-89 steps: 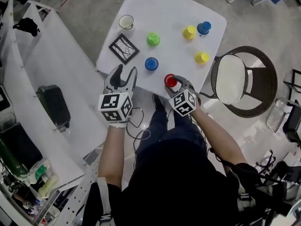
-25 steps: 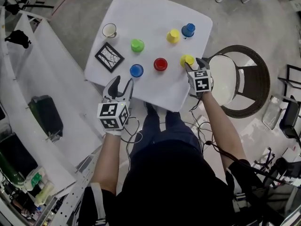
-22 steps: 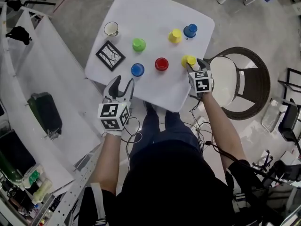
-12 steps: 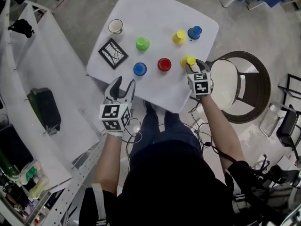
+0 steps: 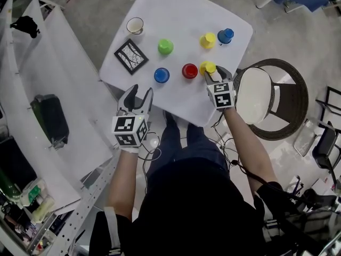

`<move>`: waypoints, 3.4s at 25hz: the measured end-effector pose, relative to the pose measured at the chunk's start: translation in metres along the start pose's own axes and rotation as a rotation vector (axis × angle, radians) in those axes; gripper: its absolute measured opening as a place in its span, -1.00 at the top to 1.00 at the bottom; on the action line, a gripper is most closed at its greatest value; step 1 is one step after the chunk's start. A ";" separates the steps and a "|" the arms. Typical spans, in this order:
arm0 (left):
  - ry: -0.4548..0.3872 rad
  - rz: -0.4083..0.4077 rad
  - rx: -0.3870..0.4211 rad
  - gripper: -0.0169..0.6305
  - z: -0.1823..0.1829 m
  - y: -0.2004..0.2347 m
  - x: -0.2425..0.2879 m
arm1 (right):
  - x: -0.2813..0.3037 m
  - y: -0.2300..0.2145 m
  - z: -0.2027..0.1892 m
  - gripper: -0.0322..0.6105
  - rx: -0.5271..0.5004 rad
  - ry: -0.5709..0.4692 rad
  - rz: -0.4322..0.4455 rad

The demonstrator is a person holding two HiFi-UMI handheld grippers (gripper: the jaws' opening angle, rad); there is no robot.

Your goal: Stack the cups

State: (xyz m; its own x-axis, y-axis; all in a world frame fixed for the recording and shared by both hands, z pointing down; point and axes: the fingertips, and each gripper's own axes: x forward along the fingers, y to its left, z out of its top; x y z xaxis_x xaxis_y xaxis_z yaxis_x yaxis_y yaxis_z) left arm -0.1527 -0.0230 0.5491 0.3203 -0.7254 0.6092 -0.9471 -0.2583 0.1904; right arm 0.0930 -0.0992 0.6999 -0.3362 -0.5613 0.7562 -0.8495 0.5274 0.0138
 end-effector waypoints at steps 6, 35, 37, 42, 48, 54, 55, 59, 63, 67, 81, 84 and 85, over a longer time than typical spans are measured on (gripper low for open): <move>0.003 -0.009 0.001 0.32 0.000 -0.002 0.002 | 0.006 0.007 -0.004 0.26 0.001 0.013 0.017; 0.111 0.052 0.170 0.31 -0.049 -0.001 0.076 | -0.082 -0.058 0.035 0.05 0.163 -0.176 -0.032; 0.155 0.047 0.226 0.30 -0.063 0.001 0.088 | -0.089 -0.065 0.028 0.05 0.161 -0.173 -0.051; 0.255 0.025 0.247 0.09 -0.086 0.005 0.117 | -0.105 -0.075 0.010 0.06 0.202 -0.171 -0.095; 0.341 0.025 0.267 0.09 -0.096 0.004 0.142 | -0.120 -0.079 -0.017 0.08 0.257 -0.159 -0.150; 0.350 -0.008 0.327 0.25 -0.096 -0.001 0.141 | -0.136 -0.073 -0.033 0.12 0.298 -0.156 -0.189; 0.347 -0.021 0.338 0.25 -0.094 -0.004 0.141 | -0.139 -0.072 -0.034 0.12 0.303 -0.159 -0.198; 0.337 -0.064 0.388 0.25 -0.088 -0.017 0.145 | -0.146 -0.068 -0.036 0.14 0.316 -0.169 -0.222; 0.328 -0.091 0.446 0.25 -0.085 -0.030 0.152 | -0.156 -0.059 -0.040 0.15 0.332 -0.158 -0.232; 0.325 -0.127 0.479 0.25 -0.085 -0.039 0.158 | -0.162 -0.055 -0.050 0.15 0.357 -0.150 -0.262; 0.339 -0.192 0.547 0.25 -0.091 -0.051 0.169 | -0.188 -0.043 -0.065 0.16 0.407 -0.146 -0.352; 0.355 -0.216 0.552 0.13 -0.096 -0.051 0.168 | -0.191 -0.040 -0.066 0.16 0.413 -0.146 -0.361; 0.359 -0.226 0.542 0.09 -0.097 -0.051 0.165 | -0.191 -0.039 -0.064 0.16 0.414 -0.147 -0.362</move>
State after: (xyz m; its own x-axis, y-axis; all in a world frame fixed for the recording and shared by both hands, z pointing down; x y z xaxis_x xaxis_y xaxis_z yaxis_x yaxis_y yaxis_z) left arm -0.0533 -0.0675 0.7152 0.3940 -0.3843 0.8349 -0.6846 -0.7288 -0.0124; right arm 0.2164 0.0285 0.5971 -0.0219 -0.7584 0.6514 -0.9997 0.0077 -0.0247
